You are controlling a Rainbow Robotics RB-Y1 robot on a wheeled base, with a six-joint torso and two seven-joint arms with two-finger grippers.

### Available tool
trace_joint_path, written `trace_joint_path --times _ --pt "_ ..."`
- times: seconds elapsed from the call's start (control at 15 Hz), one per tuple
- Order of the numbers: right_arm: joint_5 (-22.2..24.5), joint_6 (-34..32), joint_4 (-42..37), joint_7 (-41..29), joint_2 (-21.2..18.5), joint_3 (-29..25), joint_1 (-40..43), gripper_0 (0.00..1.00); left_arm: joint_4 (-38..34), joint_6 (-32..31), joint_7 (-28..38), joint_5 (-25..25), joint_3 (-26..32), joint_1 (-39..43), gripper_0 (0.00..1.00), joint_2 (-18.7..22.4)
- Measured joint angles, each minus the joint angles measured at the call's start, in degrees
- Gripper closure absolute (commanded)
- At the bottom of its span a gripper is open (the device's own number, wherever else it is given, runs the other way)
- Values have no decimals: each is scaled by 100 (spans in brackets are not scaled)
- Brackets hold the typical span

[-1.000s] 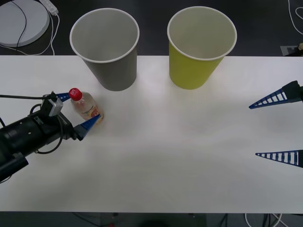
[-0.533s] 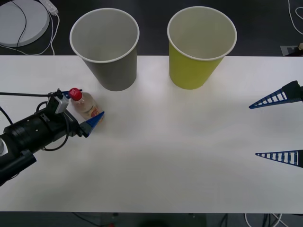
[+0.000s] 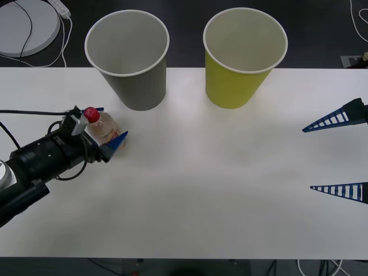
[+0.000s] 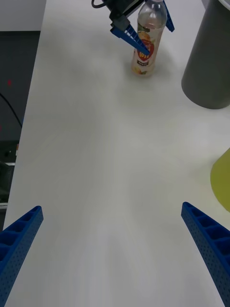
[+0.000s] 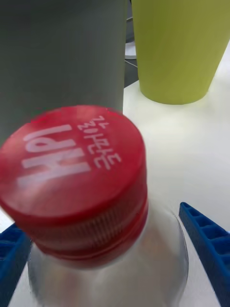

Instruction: Put the can into the green bin and the plastic bottle into the gray bin

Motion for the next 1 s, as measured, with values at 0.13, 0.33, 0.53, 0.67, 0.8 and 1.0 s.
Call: trace_joint_path --times 0.13,0.33,0.53,0.67,0.8,1.0 --pt "0 0 0 0 0 0 0 0 0 0 45 -20 -2 0 100 0" --pt "0 0 0 0 0 0 0 0 -1 0 75 -20 -2 0 100 0" --pt "0 0 0 0 0 0 0 0 -1 0 92 -20 -1 0 100 0" --pt "0 0 0 0 0 0 0 0 -1 0 104 -20 0 0 100 0" --pt "0 0 0 0 0 0 0 0 -1 -4 122 -20 0 0 100 0" --pt "0 0 0 0 0 0 0 0 -79 -7 129 61 7 40 100 40"
